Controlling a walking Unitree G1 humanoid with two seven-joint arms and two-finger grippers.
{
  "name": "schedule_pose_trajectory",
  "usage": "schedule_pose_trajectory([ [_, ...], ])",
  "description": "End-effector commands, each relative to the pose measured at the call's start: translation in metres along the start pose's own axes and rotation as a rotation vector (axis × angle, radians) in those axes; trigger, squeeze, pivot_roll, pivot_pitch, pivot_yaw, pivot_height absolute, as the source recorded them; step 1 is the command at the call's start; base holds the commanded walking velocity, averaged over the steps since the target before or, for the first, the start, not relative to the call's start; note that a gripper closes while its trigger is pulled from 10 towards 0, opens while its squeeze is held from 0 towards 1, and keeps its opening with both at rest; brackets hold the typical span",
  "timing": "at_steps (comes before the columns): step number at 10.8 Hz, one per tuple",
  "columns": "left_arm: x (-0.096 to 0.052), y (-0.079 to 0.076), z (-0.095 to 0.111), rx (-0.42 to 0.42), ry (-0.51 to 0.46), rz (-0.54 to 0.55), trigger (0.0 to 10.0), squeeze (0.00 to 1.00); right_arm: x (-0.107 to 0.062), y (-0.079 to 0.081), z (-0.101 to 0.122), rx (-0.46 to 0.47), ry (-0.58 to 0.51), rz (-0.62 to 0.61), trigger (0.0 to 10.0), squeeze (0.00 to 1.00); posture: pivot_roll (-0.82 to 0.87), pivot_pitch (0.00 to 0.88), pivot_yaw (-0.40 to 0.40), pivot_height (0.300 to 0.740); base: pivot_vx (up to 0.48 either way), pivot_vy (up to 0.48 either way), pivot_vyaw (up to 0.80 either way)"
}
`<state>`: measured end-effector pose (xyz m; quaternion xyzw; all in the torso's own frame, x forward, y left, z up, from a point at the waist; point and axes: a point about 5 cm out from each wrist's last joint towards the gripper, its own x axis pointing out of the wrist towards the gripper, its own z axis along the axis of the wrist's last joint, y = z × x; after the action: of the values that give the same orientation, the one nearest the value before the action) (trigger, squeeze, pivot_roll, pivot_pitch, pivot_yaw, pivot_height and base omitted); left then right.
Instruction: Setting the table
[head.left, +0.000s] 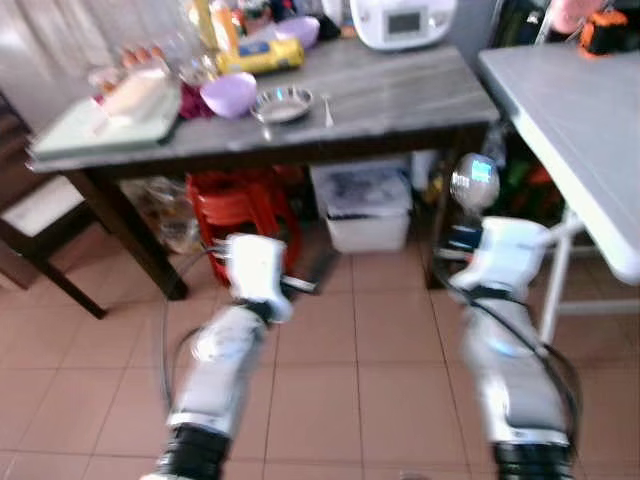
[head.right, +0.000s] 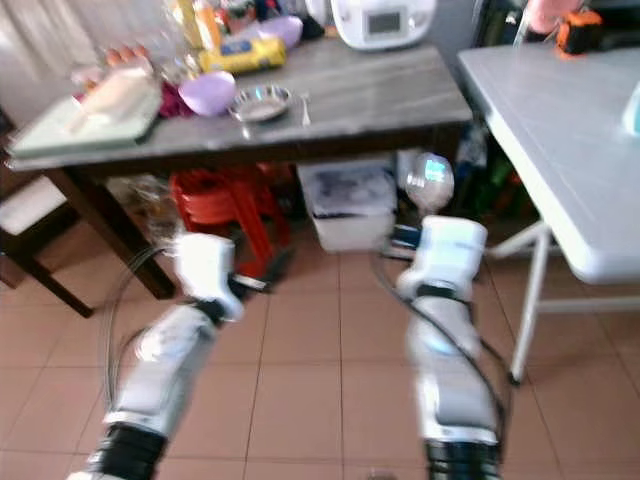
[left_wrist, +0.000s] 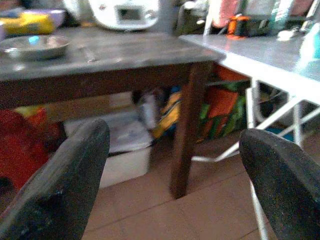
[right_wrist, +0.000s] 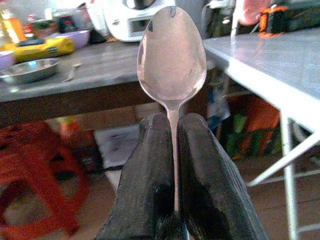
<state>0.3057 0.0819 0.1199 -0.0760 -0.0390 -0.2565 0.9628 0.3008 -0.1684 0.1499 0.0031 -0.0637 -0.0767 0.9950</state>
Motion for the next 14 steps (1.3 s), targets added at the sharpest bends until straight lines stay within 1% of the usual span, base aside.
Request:
schedule_pose_trajectory([
  [1, -0.0062, 0.0148, 0.0026, 0.026, 0.002, 0.044, 10.0, 0.0, 0.0003, 0.0171, 0.0069, 0.025, -0.03, 0.052, 10.0, 0.0, -0.09, 0.061, 0.117, 0.74, 0.356, 0.0, 0.71],
  [6, -0.0039, 0.0103, 0.0019, 0.022, 0.005, 0.031, 10.0, 0.0, -0.0002, 0.0151, 0.0063, 0.023, -0.028, 0.04, 10.0, 0.0, -0.09, 0.063, 0.118, 0.74, 0.362, 0.0, 0.0],
  [13, -0.0046, 0.0082, 0.0006, 0.02, 0.014, 0.021, 10.0, 0.0, -0.0001, 0.0151, 0.0056, 0.046, -0.022, 0.028, 10.0, 0.0, -0.09, 0.068, 0.12, 0.74, 0.359, 0.0, 0.0],
  [14, -0.0046, 0.0082, 0.0004, 0.021, 0.015, 0.02, 10.0, 0.0, 0.0, 0.0151, 0.0048, 0.051, -0.016, 0.025, 10.0, 0.0, -0.09, 0.067, 0.12, 0.74, 0.352, 0.0, -0.54],
])
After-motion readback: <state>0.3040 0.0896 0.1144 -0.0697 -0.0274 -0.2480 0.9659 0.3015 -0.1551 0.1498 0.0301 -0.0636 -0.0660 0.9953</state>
